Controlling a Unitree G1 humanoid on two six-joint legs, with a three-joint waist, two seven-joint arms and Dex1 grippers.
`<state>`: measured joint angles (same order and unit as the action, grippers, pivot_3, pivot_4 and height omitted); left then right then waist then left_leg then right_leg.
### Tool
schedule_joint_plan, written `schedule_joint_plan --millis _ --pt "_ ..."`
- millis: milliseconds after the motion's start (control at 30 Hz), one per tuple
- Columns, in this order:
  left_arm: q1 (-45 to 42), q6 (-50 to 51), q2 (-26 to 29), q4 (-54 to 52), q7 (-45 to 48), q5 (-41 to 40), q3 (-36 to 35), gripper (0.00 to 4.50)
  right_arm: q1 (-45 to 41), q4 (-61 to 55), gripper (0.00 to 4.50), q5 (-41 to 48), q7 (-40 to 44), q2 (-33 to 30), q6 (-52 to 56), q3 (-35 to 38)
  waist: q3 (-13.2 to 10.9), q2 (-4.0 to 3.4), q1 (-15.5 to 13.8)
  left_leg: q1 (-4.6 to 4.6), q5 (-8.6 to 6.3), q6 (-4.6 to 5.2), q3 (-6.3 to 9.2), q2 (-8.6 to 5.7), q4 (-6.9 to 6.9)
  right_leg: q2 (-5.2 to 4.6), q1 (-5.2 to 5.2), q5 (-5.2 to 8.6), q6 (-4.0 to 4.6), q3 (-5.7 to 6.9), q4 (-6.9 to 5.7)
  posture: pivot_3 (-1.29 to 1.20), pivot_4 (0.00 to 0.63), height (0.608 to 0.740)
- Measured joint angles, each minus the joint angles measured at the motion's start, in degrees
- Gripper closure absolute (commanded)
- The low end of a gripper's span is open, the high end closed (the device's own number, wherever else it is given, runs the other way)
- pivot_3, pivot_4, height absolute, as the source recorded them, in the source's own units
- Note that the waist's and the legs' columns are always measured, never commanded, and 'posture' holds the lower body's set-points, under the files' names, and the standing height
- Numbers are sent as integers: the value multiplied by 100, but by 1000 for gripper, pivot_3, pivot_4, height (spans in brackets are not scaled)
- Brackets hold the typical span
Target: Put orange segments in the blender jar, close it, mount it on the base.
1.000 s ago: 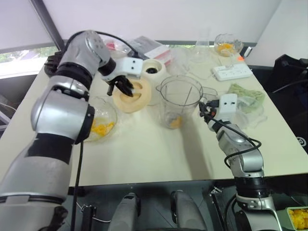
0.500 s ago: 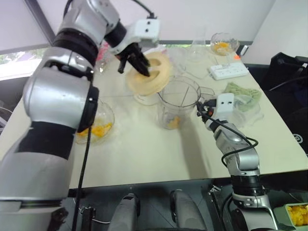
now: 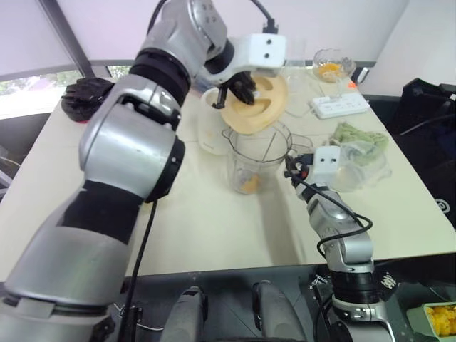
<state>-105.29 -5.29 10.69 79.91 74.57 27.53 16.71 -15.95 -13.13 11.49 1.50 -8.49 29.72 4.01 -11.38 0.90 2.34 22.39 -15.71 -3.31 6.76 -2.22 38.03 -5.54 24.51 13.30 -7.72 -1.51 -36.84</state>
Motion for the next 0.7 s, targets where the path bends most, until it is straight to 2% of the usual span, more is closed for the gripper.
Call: schedule_joint_plan --millis 267,700 --pt "14 517 -451 44 1027 -280 -241 4243 51 -174 3585 5 86 -18 195 12 -1 -2 37 0 0 0 -1 -1 0 0 0 1 0 -1 1 0 150 740" --pt "172 480 -521 -32 1625 -172 -41 4243 134 -446 3585 2 259 -123 541 56 0 -3 22 -5 0 0 0 -1 4 0 -1 1 0 -2 -12 0 150 740"
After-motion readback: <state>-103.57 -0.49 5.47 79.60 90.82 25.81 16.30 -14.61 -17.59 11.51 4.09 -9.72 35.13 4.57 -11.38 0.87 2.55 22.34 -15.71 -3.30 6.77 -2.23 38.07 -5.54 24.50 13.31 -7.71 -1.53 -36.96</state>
